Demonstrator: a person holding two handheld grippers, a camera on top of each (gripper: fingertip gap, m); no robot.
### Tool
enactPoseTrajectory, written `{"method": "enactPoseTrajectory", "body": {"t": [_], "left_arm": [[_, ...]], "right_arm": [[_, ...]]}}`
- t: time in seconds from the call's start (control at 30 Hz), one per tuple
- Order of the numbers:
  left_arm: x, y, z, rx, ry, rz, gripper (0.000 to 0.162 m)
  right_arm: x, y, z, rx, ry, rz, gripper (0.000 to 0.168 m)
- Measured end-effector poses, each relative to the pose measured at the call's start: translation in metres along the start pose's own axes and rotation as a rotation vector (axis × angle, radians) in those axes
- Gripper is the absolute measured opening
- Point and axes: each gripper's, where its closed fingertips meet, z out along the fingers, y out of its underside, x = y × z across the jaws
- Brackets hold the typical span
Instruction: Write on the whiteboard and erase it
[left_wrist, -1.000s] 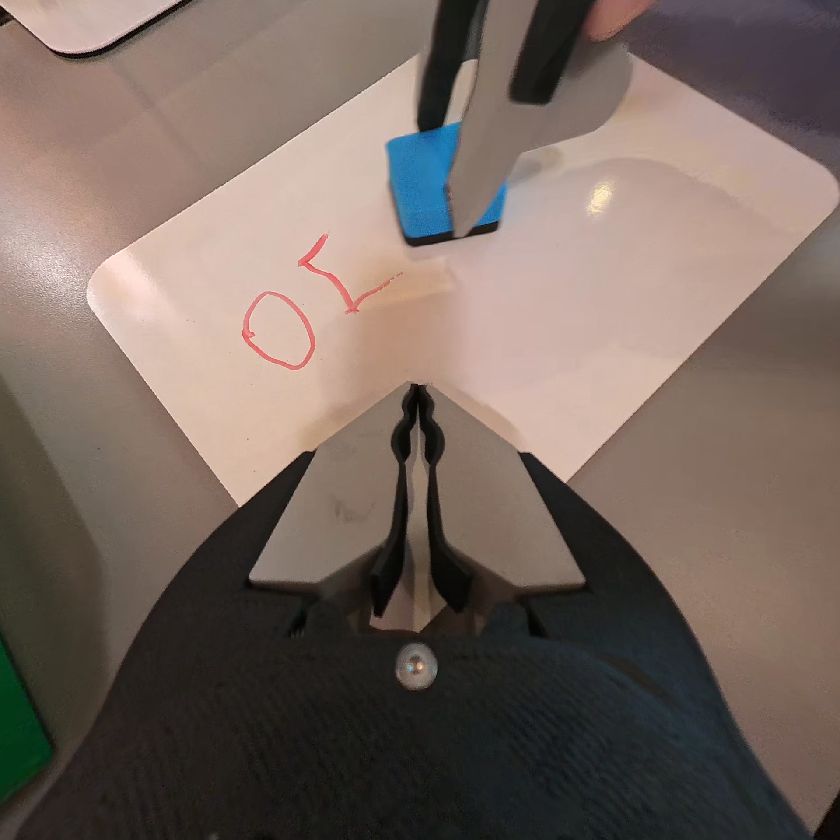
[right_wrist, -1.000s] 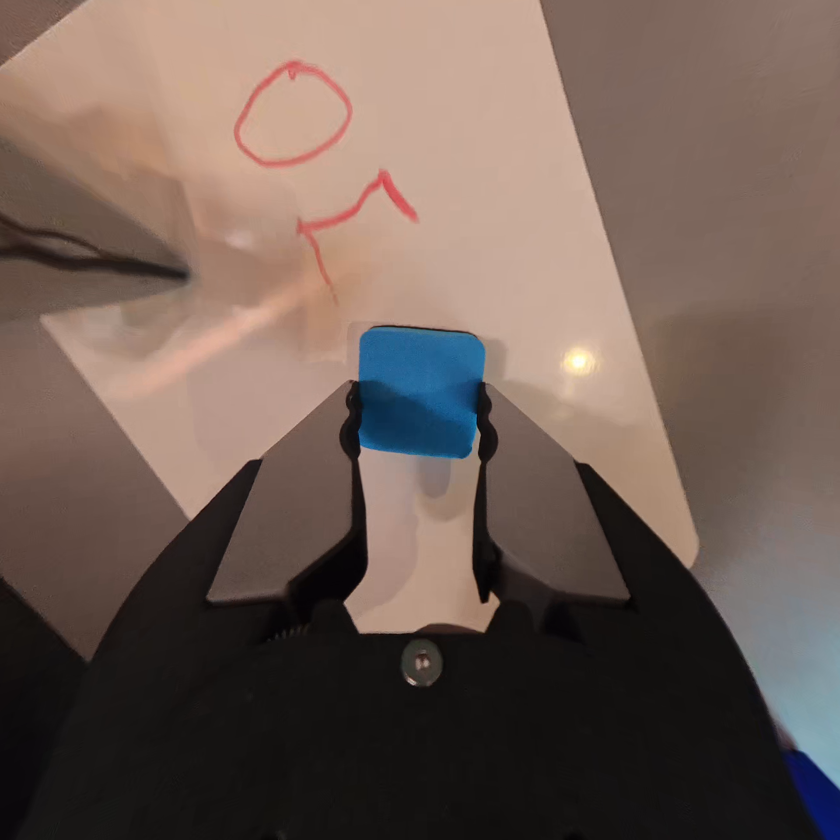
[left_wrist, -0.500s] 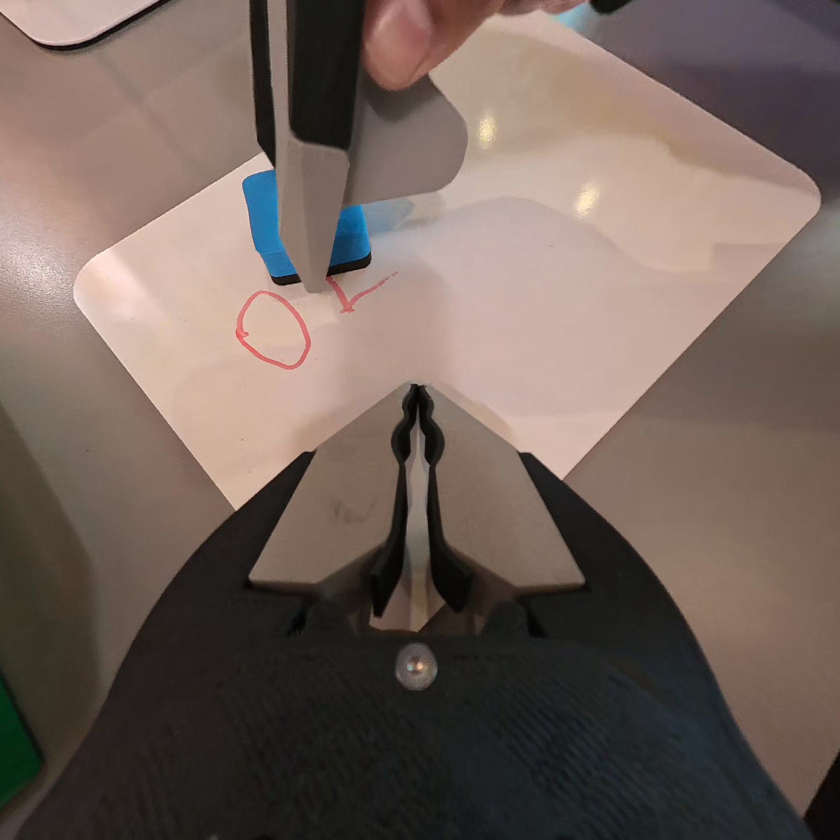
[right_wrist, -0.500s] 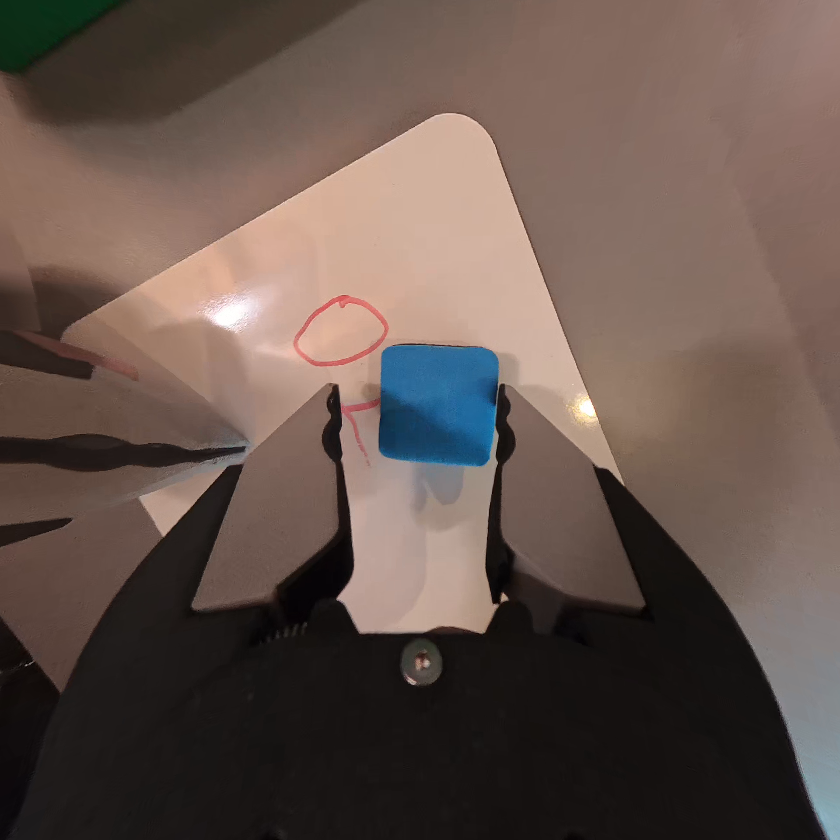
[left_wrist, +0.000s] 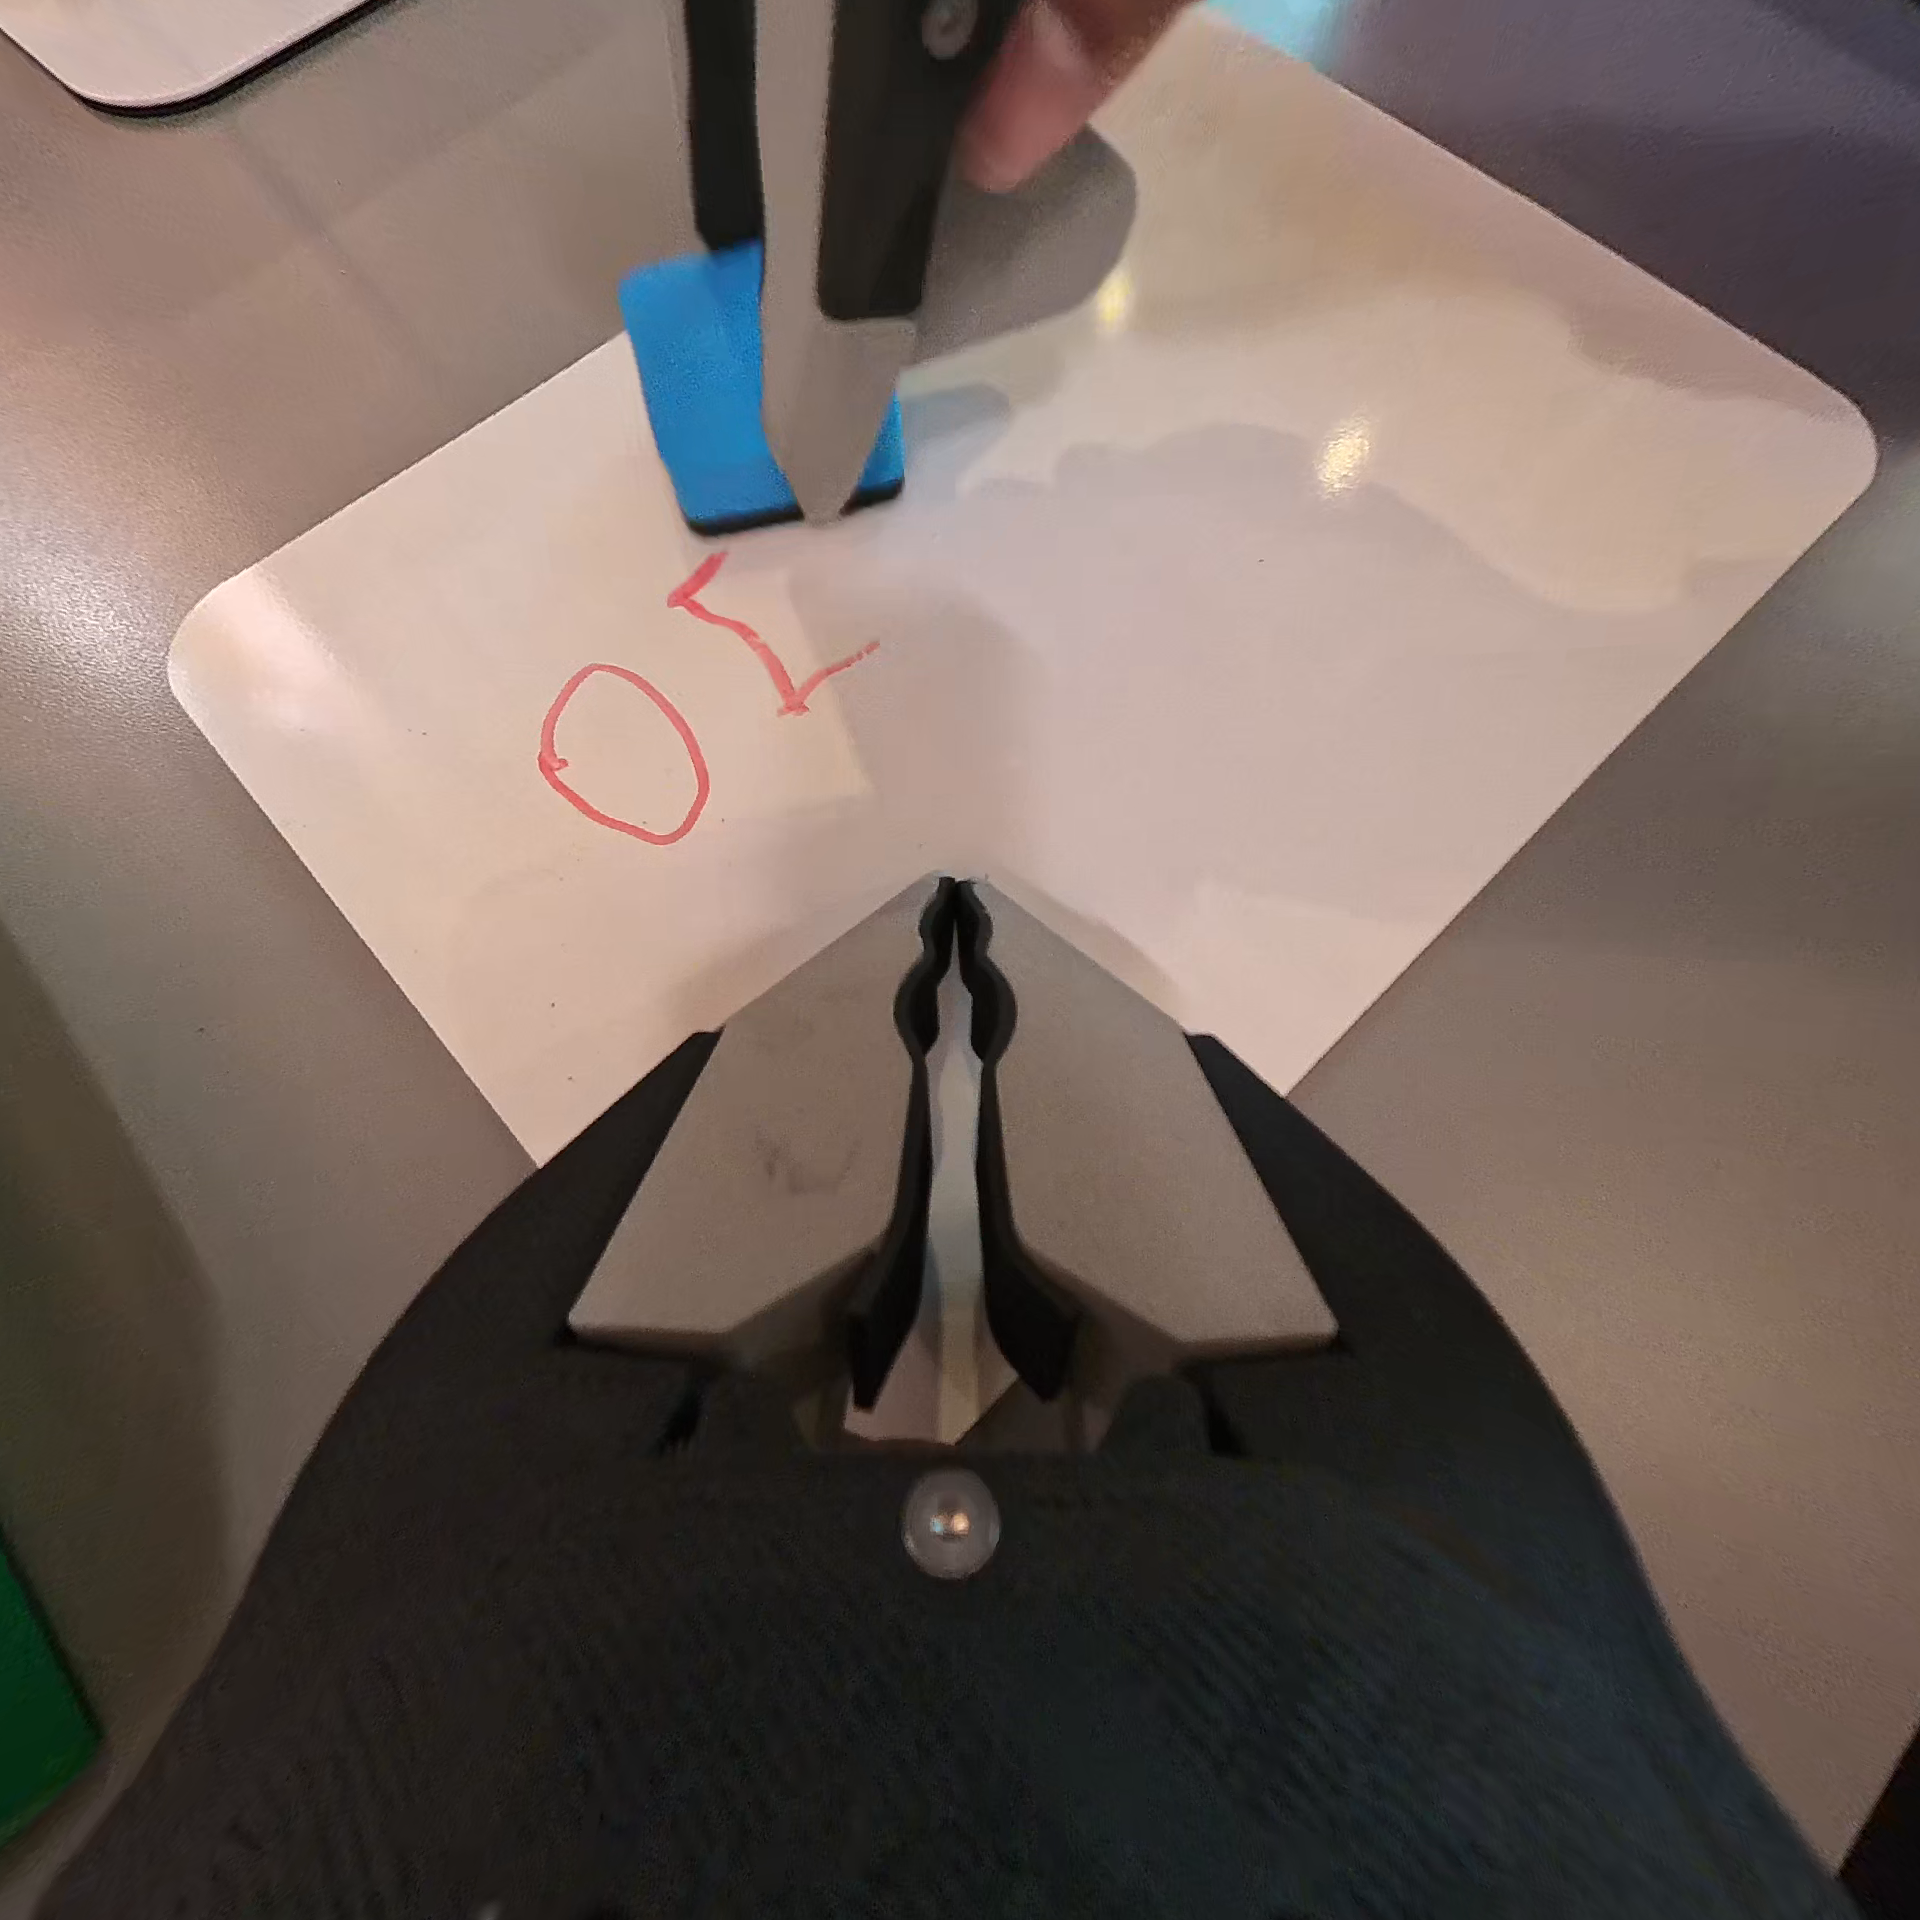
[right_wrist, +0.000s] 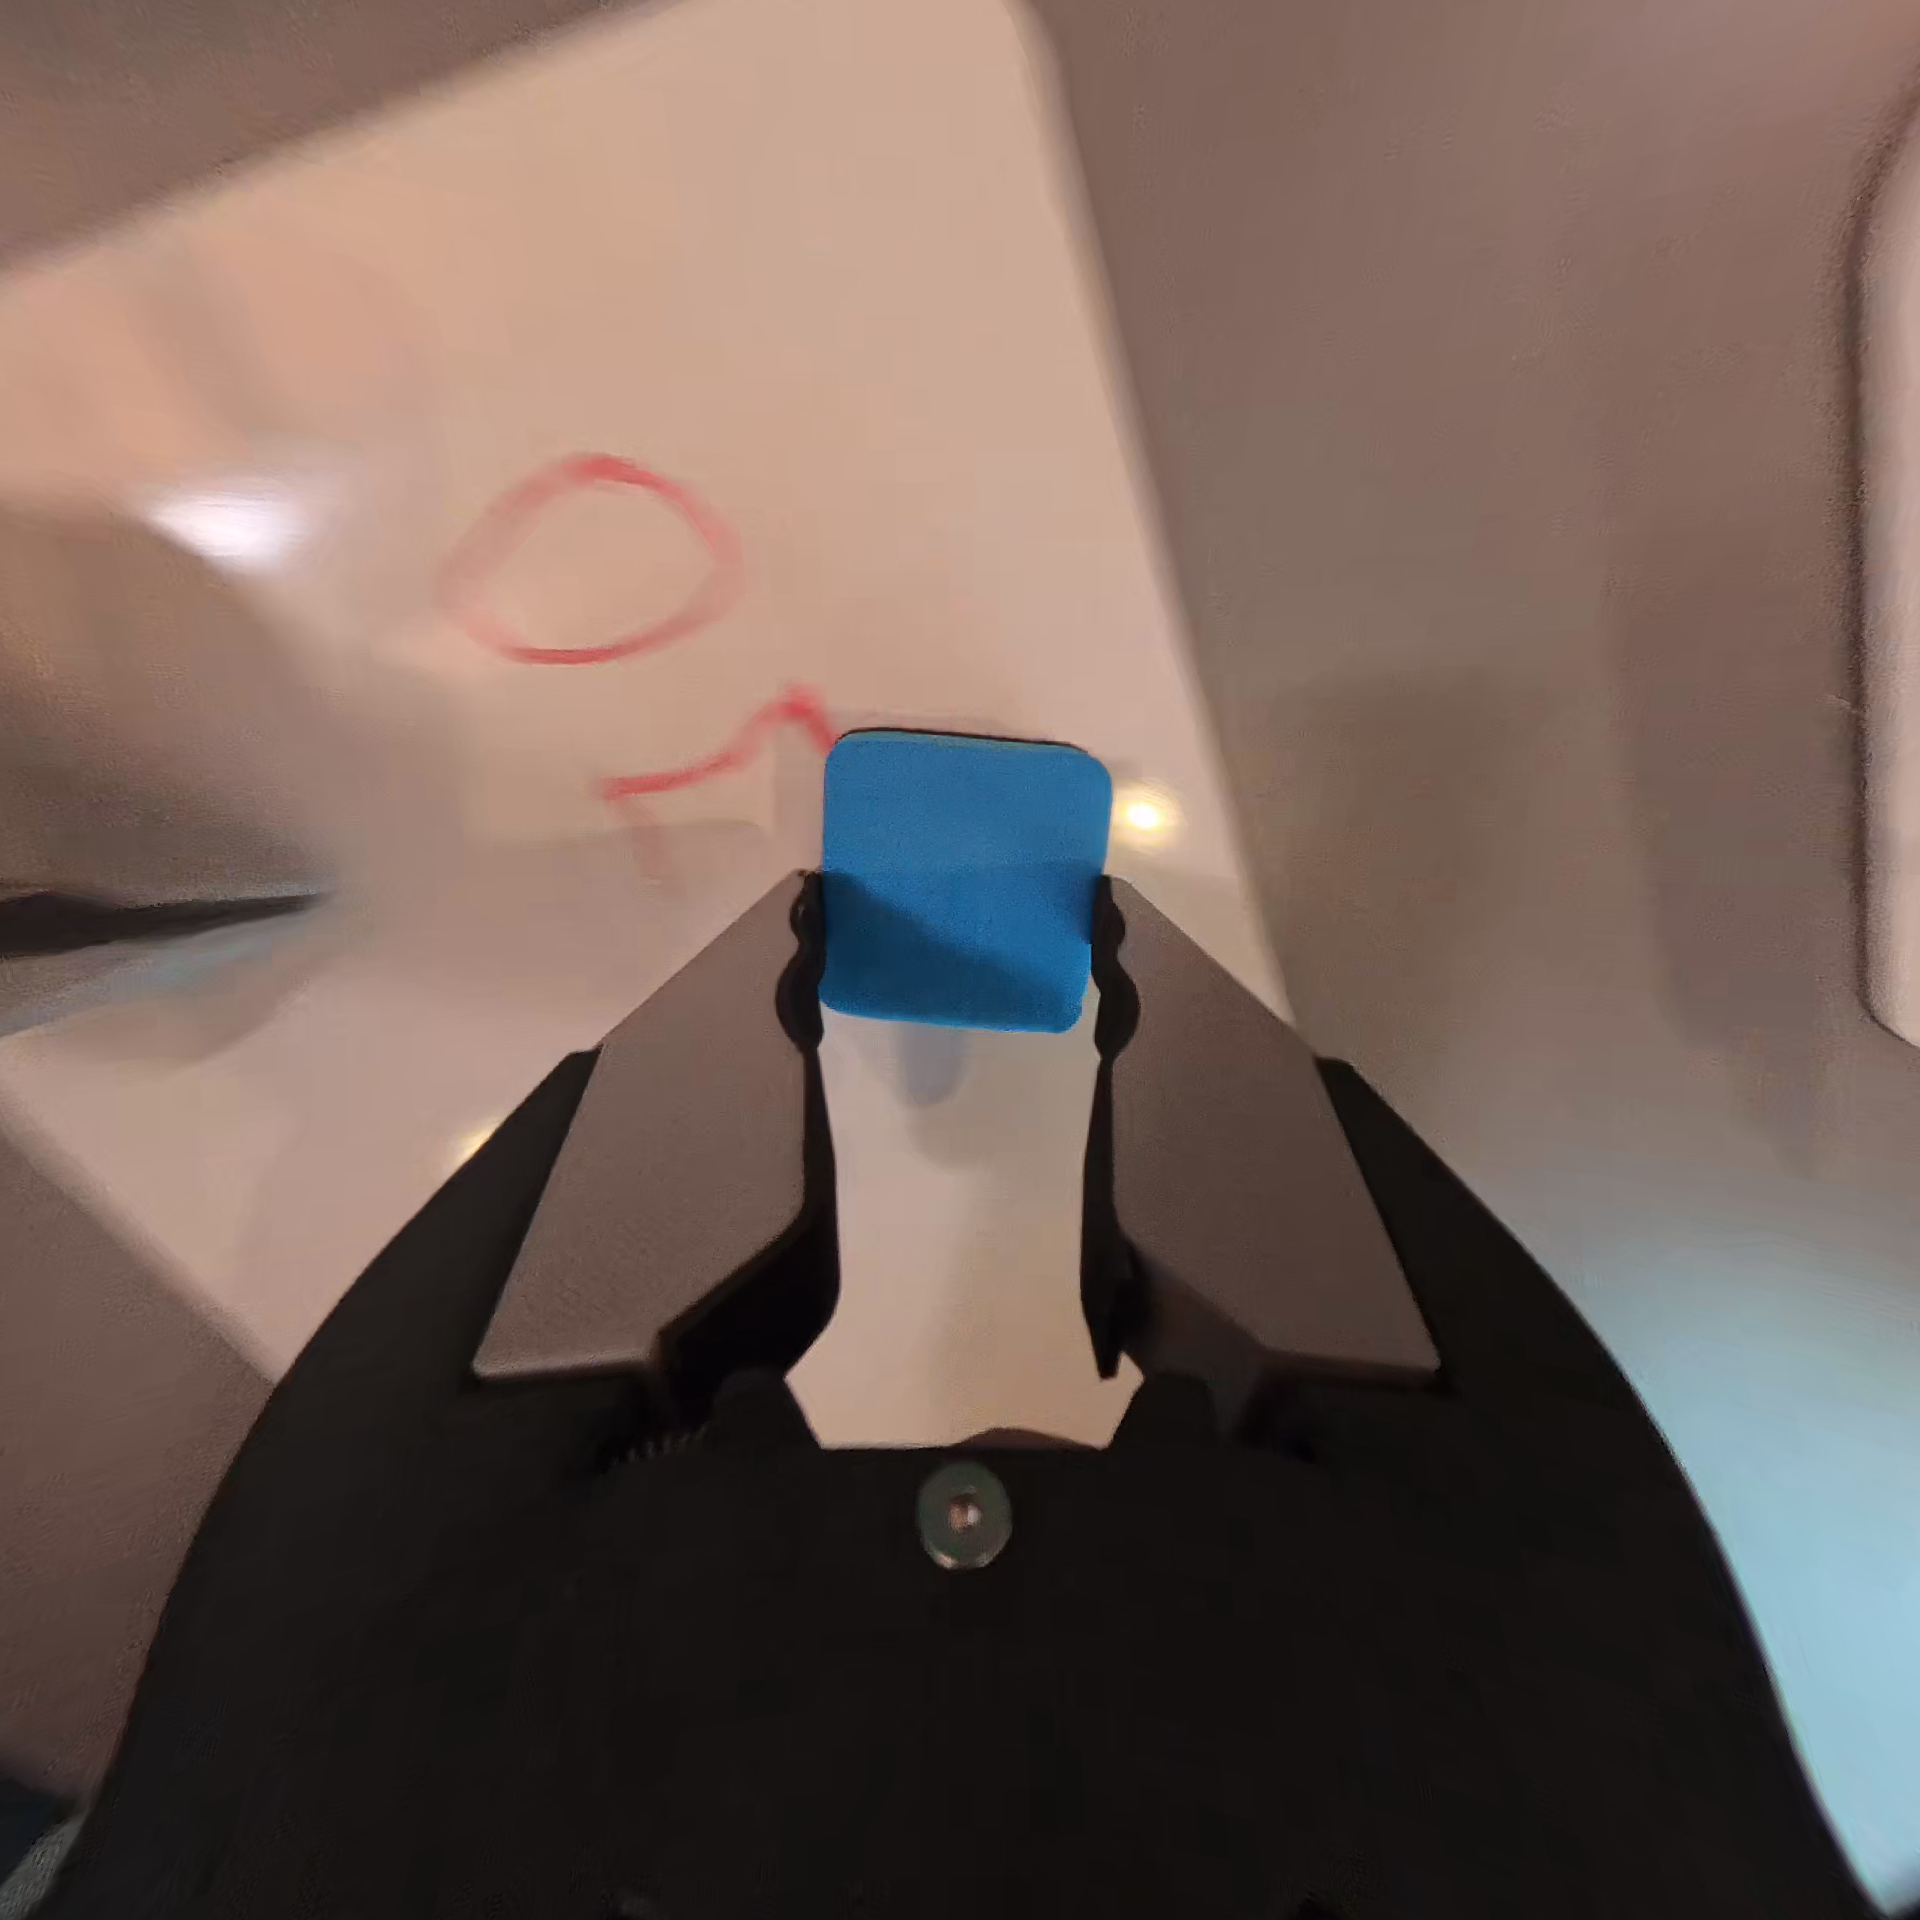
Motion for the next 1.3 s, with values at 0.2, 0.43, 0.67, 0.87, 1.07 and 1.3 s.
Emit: {"method": "enactPoseTrajectory", "body": {"t": [0.2,0.43,0.67,0.87,1.07,1.3], "left_arm": [[-0.001,0.000,0.000,-0.001,-0.004,-0.001,0.000],[0.000,0.000,0.000,-0.001,-0.006,0.000,0.000],[0.000,0.000,0.000,-0.001,-0.003,-0.002,0.000],[0.000,0.000,0.000,-0.001,-0.004,0.000,0.000],[0.000,0.000,0.000,-0.001,-0.007,0.002,0.000],[0.000,0.000,0.000,-0.001,-0.003,0.002,0.000]], "right_arm": [[-0.010,-0.011,0.003,0.005,-0.042,0.004,0.049],[-0.012,-0.026,0.007,-0.002,-0.061,0.062,0.049],[-0.041,-0.031,0.005,-0.022,-0.179,0.018,0.048],[-0.042,-0.019,0.002,-0.062,-0.130,-0.017,0.049],[-0.022,-0.014,0.001,-0.084,0.002,0.005,0.048],[-0.046,-0.062,0.010,-0.006,-0.071,-0.090,0.049]]}}
